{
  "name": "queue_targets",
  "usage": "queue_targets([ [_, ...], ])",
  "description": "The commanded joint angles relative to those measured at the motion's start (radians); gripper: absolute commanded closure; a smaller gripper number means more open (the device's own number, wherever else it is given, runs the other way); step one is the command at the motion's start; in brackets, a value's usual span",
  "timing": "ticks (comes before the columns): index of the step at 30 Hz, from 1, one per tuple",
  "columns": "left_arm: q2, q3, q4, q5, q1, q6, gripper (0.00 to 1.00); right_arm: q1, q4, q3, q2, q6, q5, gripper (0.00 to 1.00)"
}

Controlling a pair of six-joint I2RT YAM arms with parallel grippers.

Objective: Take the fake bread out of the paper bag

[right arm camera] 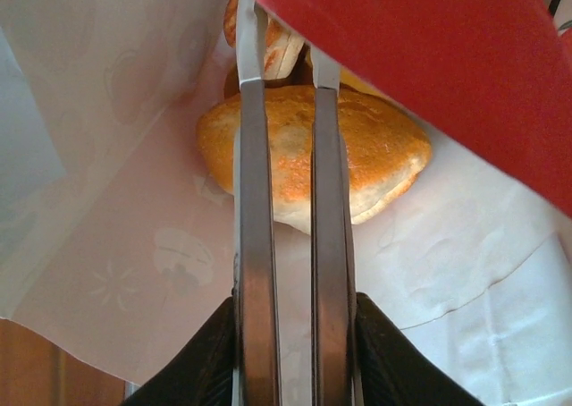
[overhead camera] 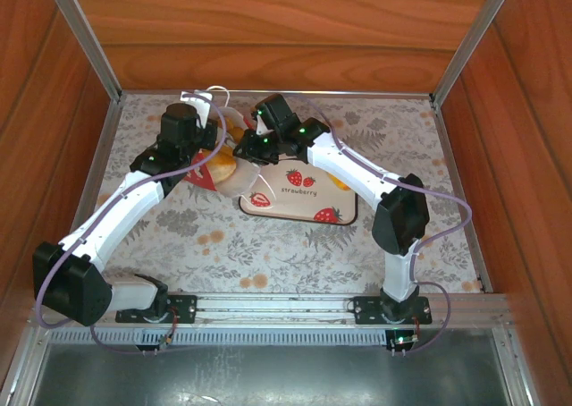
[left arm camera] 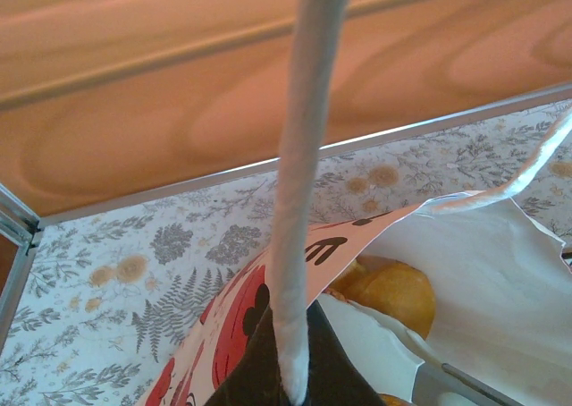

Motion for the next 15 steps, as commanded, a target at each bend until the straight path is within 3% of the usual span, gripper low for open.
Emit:
queue_targets([
  [1, 0.010, 0.011, 0.061, -0.001, -0.011, -0.025, 1.00, -0.004, 0.017, -0.013, -0.050, -0.041, -0.024, 0.83],
  [15, 0.038, 0.041, 0.064, -0.092, -0.011, -0.055, 1.00, -0.004, 0.013, -0.183, -0.290, -0.076, 0.013, 0.89],
])
